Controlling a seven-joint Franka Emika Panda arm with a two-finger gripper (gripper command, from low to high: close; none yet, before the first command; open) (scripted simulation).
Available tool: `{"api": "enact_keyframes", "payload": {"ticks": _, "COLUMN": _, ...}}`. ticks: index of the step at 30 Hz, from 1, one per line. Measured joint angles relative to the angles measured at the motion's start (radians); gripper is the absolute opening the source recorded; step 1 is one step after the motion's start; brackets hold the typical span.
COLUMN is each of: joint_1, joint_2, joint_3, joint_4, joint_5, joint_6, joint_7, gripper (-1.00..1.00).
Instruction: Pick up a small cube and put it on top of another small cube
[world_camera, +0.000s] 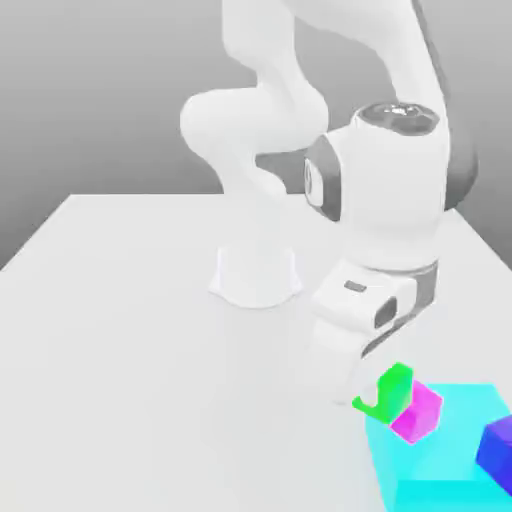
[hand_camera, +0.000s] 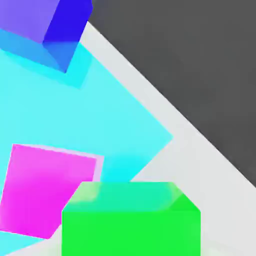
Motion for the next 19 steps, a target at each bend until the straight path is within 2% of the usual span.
{"api": "enact_keyframes", "payload": {"ticks": 11, "joint_1": 0.12, "joint_2": 0.094, "joint_3": 0.03, "joint_4": 0.324, "joint_5": -0.052, "joint_6": -0.278, "joint_7": 0.4, "gripper": -1.0}}
{"api": "enact_keyframes", "payload": {"ticks": 15, "joint_1": 0.139, "joint_2": 0.193, "joint_3": 0.021, "joint_4": 0.298, "joint_5": -0.088, "joint_6": -0.177, "joint_7": 0.437, "gripper": -1.0}}
{"api": "enact_keyframes", "payload": {"ticks": 16, "joint_1": 0.14, "joint_2": 0.209, "joint_3": 0.02, "joint_4": 0.293, "joint_5": -0.089, "joint_6": -0.157, "joint_7": 0.439, "gripper": 1.0}}
{"api": "enact_keyframes", "payload": {"ticks": 19, "joint_1": 0.14, "joint_2": 0.209, "joint_3": 0.02, "joint_4": 0.293, "joint_5": -0.089, "joint_6": -0.157, "joint_7": 0.439, "gripper": 1.0}}
